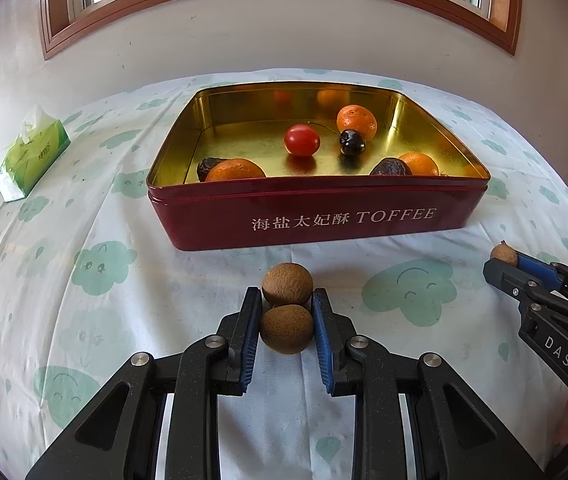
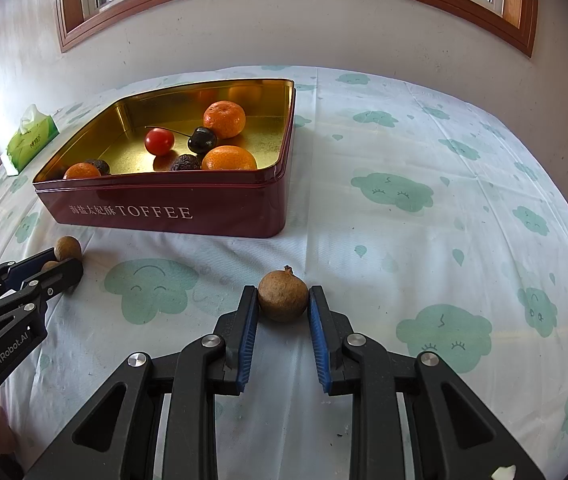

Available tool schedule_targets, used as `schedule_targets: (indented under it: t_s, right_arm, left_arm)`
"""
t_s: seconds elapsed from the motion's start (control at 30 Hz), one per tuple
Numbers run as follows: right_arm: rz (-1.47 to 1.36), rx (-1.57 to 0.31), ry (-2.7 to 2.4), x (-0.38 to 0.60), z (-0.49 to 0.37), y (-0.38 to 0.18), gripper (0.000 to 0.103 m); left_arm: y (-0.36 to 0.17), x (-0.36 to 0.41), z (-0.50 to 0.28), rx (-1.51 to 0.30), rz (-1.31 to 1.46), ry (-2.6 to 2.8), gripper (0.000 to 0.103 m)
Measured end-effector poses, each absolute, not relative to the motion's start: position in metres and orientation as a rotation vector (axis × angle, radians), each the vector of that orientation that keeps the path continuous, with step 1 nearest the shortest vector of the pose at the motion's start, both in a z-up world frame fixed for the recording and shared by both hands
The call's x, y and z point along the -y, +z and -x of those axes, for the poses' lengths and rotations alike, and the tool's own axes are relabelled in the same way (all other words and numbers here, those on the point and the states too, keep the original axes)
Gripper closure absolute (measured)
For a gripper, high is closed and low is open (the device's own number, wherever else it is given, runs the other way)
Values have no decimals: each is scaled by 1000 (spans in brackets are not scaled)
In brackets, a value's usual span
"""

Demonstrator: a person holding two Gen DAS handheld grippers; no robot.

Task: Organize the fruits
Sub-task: 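Lift and carry the held longans over the TOFFEE tin with both tools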

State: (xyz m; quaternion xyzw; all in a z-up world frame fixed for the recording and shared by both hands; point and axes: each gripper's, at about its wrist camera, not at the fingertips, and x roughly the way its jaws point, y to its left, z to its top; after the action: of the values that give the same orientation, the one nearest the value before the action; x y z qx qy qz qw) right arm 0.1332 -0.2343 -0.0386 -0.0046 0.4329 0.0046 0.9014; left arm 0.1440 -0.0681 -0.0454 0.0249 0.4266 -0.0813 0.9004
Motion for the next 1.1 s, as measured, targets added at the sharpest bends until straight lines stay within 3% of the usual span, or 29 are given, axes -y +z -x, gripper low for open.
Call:
schedule_targets:
  t_s: [1.1]
  right_arm:
    - [-4,-903,44,222,-112,-13,80]
  left_arm:
    - [-29,59,-126,-876,-23,-176,76]
